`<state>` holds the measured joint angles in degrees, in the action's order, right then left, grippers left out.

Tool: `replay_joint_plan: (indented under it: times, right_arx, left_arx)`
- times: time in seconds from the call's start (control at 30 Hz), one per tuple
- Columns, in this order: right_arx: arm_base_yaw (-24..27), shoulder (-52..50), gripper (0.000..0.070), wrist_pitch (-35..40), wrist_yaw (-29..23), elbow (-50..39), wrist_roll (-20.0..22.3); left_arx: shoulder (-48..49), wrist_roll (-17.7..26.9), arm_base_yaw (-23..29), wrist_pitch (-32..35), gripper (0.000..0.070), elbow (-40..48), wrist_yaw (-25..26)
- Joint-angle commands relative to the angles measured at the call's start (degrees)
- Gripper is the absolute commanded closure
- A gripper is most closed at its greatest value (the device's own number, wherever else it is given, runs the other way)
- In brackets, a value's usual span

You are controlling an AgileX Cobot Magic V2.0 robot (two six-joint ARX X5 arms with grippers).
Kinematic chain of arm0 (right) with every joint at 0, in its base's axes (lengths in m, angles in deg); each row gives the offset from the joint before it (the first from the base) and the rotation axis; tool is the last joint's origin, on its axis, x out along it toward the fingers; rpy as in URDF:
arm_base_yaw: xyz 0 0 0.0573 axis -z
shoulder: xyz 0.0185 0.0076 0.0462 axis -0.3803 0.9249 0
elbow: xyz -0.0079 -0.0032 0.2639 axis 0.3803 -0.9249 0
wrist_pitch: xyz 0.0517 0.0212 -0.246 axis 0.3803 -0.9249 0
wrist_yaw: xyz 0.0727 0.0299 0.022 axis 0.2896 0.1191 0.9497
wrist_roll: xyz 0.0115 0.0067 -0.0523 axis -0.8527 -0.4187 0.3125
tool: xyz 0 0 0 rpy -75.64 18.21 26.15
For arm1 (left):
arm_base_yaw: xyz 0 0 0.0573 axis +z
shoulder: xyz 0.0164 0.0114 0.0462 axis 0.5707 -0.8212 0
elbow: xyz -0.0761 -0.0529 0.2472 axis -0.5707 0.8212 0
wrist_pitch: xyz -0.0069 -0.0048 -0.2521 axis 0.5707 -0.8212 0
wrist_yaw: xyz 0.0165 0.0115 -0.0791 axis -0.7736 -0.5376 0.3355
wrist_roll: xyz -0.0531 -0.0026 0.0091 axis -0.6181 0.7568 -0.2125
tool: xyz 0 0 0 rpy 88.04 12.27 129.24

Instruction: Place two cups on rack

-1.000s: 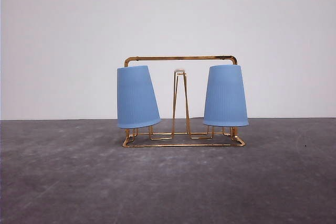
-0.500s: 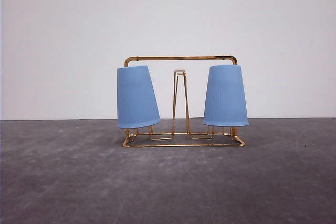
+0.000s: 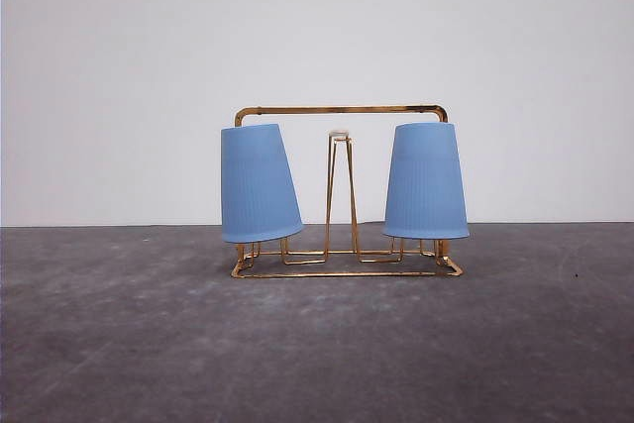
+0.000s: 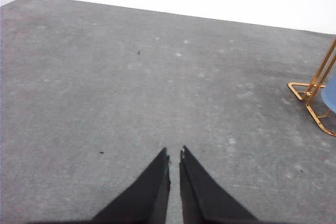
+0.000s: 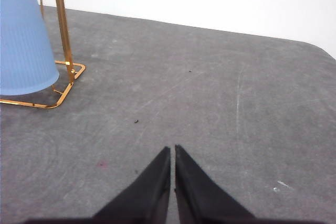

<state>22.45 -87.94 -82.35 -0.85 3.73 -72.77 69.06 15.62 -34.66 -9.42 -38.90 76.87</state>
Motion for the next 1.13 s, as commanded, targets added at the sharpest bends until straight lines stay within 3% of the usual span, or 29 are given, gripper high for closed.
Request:
replay_joint_plan:
  times: [0.0,1.1]
  right_arx:
    - [0.0,0.0,0.0688,0.6,-0.2,-0.2,-0.5]
    - [0.0,0.0,0.0688,0.6,-0.2,-0.2,-0.5]
  left_arx:
    - [0.0,0.8,0.1,-0.3,0.0684,0.9,-0.1]
    - [0.0,0.8,0.1,-0.3,0.0684,0.9,-0.1]
